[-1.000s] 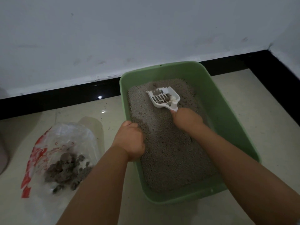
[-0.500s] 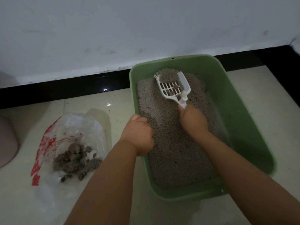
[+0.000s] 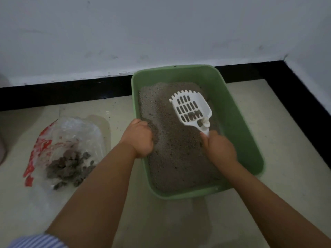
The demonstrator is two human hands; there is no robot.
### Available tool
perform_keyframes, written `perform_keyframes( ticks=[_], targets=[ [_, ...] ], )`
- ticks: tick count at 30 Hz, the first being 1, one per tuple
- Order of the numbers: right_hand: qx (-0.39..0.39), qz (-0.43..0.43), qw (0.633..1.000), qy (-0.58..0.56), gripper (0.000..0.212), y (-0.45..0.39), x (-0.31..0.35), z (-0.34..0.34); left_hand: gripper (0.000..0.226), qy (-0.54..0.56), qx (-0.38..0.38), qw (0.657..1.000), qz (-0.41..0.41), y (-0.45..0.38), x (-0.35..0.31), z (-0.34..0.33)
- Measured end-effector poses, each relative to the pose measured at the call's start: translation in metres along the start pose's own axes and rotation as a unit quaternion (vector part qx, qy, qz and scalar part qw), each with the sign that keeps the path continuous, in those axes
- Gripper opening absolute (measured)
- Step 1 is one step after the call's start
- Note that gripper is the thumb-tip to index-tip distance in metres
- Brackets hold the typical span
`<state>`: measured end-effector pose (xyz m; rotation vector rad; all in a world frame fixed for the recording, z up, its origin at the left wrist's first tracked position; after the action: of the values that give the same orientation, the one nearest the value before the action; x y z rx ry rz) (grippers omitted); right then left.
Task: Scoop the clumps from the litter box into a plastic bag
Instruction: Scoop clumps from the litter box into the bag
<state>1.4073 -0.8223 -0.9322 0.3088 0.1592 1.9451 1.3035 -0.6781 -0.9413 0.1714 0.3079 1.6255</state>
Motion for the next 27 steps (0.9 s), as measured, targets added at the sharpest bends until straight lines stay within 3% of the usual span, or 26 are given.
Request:
perform_keyframes(
  ticks=[6, 10, 13, 16, 19, 22, 25, 27],
  targets=[
    [0.011, -0.018, 1.000, 0.017, 0.046, 0.029, -0.018, 0.005, 0.079, 0.079, -0.118, 0.990, 0.003, 0.026, -0.012, 0.010],
    [0.027, 0.014, 0.999, 0.030, 0.046, 0.043, -0.007, 0.004, 0.068, 0.129, -0.185, 0.974, 0.037, 0.055, -0.005, 0.007],
    [0.053, 0.062, 0.997, 0.013, 0.040, 0.061, 0.027, 0.007, 0.056, 0.089, -0.233, 0.966, 0.073, 0.088, 0.019, 0.012],
    [0.091, 0.143, 0.985, 0.038, 0.028, 0.087, 0.078, 0.005, 0.053, 0.072, -0.195, 0.961, 0.182, 0.127, 0.061, 0.015],
    [0.123, 0.216, 0.966, 0.063, 0.027, 0.117, 0.128, -0.004, 0.054, 0.080, -0.153, 0.933, 0.316, 0.179, 0.107, 0.001],
    [0.113, 0.271, 0.947, 0.134, 0.032, 0.139, 0.170, -0.018, 0.055, 0.116, -0.170, 0.893, 0.400, 0.228, 0.134, -0.019],
    [0.088, 0.311, 0.928, 0.183, 0.029, 0.154, 0.207, -0.035, 0.052, 0.234, -0.198, 0.837, 0.453, 0.259, 0.146, -0.044],
    [0.074, 0.334, 0.917, 0.203, 0.028, 0.166, 0.226, -0.040, 0.050, 0.272, -0.208, 0.824, 0.451, 0.262, 0.147, -0.050]
  ],
)
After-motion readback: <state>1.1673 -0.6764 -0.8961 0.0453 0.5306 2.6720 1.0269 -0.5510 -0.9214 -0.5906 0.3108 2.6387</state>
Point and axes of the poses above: each hand's wrist, its own y-axis away from the middle knuckle, its own z-axis out of the back of the hand, x = y × z, the point moved 10 cm from there along -y, towards the middle knuckle, and after that the axes turned 12 degrees about -z, right-handed, at the moved point
